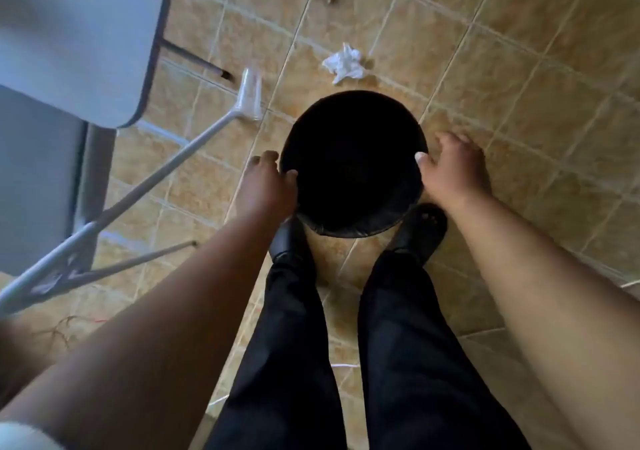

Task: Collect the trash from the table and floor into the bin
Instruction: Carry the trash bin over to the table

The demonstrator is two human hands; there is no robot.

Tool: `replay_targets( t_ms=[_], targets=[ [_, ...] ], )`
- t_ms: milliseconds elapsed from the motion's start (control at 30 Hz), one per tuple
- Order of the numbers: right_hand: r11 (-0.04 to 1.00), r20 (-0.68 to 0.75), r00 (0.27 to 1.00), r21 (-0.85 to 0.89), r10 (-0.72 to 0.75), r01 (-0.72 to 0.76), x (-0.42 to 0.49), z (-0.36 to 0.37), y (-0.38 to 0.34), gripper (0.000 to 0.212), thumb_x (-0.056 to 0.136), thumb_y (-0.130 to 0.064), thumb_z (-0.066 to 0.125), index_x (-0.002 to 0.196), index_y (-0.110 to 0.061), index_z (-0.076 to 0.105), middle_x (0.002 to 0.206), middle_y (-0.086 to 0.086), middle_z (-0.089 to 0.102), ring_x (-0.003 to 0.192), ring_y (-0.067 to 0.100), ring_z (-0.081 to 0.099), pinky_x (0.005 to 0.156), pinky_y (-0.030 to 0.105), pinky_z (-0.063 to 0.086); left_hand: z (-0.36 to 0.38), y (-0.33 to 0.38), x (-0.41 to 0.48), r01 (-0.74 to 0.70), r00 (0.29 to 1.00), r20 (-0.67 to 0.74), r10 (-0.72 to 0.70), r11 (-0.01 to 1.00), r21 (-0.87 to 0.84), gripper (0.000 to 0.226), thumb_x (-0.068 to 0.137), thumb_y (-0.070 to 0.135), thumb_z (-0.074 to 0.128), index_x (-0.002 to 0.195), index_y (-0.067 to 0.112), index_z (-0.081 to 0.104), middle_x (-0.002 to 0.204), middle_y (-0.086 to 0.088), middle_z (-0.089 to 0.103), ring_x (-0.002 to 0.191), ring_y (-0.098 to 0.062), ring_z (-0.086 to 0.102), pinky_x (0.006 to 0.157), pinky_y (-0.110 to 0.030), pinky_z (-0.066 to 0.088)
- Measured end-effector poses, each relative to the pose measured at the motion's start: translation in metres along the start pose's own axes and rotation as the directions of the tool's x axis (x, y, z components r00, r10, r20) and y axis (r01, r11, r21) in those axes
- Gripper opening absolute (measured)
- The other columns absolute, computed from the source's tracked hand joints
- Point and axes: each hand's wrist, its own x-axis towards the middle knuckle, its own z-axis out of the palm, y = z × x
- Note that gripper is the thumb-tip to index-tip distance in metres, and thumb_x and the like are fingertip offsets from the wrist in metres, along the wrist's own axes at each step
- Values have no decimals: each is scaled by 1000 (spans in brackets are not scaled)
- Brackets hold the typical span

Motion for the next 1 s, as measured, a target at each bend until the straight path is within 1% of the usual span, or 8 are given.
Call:
replay_targets(
  t_ms=[133, 200, 333, 500, 633, 767, 900, 1000],
  targets=[
    [999, -44, 999, -41, 19, -21, 19, 40, 22, 42, 92, -25, 60, 130, -7, 55, 127, 20, 57, 120, 39, 53, 98, 42, 45, 32, -23, 33, 44, 999, -11, -43, 999, 27, 44, 91, 28, 59, 130, 8, 54, 127, -16, 56, 116, -31, 57, 95, -36, 45],
    [999, -50, 999, -47, 21, -23, 20, 57, 33, 36, 92, -22, 59, 124, -7, 56, 121, 21, 61, 113, 41, 57, 91, 42, 48, 47, -33, 42, 28, 1000, -16, -27, 999, 26, 39, 90, 24, 58, 125, 8, 55, 123, -16, 59, 113, -32, 58, 91, -35, 45],
    [998, -86, 996, -47, 38, -42, 22, 76, 45, 35, 93, -14, 56, 127, -9, 55, 118, 21, 64, 112, 40, 59, 87, 40, 48, 63, -44, 52, 23, 998, -56, -20, 998, 50, 35, 90, 14, 56, 124, 6, 54, 122, -17, 59, 112, -32, 56, 80, -27, 35],
    [998, -138, 990, -50, 37, -45, 28, 84, 49, 30, 89, -6, 51, 117, -5, 59, 113, 22, 66, 106, 40, 61, 84, 39, 49, 65, -41, 60, 33, 999, -43, -28, 992, 123, 31, 88, 11, 57, 118, 1, 55, 119, -21, 59, 110, -37, 54, 76, -31, 34],
    [998, -132, 990, -49, 40, -47, 28, 82, 50, 28, 87, -5, 51, 114, -4, 60, 111, 22, 66, 105, 40, 61, 83, 39, 49, 63, -36, 60, 40, 999, -28, -37, 993, 112, 29, 88, 8, 54, 116, 1, 54, 118, -20, 58, 107, -37, 55, 74, -32, 36],
    [998, -138, 989, -15, 56, -59, 22, 71, 49, 28, 88, -7, 50, 114, -8, 61, 111, 18, 67, 103, 37, 62, 79, 33, 47, 50, -29, 51, 32, 999, -28, -30, 997, 70, 29, 86, 6, 52, 115, 1, 55, 117, -21, 56, 105, -36, 53, 74, -32, 35],
    [999, -145, 989, -7, 35, -36, 10, 45, 44, 26, 89, -11, 54, 113, -10, 63, 108, 18, 68, 101, 36, 62, 80, 33, 47, 27, -18, 28, 56, 997, -53, -55, 998, 32, 25, 86, 5, 48, 110, 3, 56, 110, -19, 57, 88, -28, 46, 72, -33, 34],
    [999, -158, 987, -27, -28, 24, -2, 13, 32, 26, 87, -10, 56, 112, -8, 64, 106, 21, 67, 101, 40, 60, 83, 37, 47, 1, -5, 4, 67, 995, -78, -66, 998, 9, 24, 85, 4, 46, 107, 4, 56, 104, -15, 57, 84, -27, 45, 70, -34, 35]
  ],
)
